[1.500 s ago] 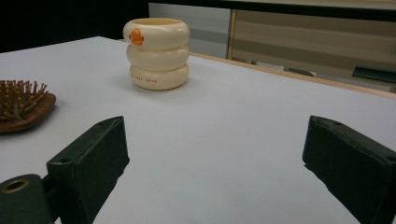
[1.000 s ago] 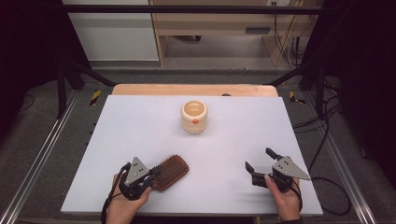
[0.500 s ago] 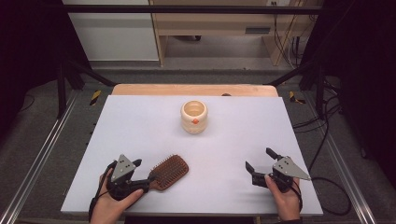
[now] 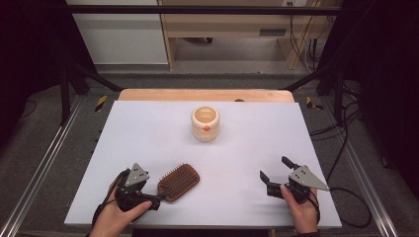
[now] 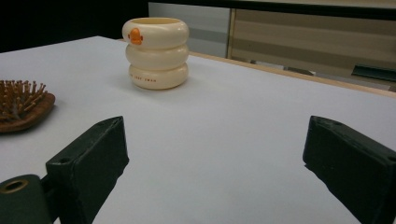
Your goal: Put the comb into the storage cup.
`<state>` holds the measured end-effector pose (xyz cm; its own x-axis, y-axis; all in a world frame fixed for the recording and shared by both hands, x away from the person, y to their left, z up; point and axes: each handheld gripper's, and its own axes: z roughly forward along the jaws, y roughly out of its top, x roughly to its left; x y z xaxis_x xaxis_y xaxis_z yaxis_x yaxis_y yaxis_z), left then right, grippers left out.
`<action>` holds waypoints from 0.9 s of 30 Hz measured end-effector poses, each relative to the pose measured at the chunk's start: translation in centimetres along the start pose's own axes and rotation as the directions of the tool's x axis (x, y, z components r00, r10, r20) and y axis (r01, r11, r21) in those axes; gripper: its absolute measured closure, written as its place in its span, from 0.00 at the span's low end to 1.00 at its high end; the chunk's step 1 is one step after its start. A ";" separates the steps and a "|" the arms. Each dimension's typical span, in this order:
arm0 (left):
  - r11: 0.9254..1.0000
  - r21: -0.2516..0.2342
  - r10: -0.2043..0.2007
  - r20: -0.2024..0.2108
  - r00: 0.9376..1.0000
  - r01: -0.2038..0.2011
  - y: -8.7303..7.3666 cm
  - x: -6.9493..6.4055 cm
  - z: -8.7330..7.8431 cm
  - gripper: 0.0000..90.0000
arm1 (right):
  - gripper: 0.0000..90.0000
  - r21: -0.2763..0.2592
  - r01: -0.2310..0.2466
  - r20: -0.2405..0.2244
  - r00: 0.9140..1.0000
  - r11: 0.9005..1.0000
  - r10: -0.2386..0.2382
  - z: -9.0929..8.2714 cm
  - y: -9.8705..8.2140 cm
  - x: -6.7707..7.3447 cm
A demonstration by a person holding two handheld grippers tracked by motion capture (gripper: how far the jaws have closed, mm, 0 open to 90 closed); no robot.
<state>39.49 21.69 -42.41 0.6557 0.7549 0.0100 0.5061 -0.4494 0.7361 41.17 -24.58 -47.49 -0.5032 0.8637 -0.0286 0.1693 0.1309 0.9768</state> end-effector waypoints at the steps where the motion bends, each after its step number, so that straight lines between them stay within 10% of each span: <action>1: 1.000 0.015 -0.006 0.005 1.000 0.006 0.0 0.0 0.1 0.09 | 0.08 0.000 0.000 0.000 1.000 1.000 0.000 0.0 0.0 0.0; 27: 0.988 0.145 0.051 0.033 0.998 -0.055 -0.8 -0.2 1.0 0.08 | 0.07 0.002 0.000 0.000 1.000 1.000 0.000 0.0 0.0 0.0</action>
<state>39.49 21.44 -43.68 0.6990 0.7146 0.0250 0.5452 -0.5552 0.6281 41.14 -24.58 -47.50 -0.5028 0.8639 -0.0282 0.1710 0.1314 0.9765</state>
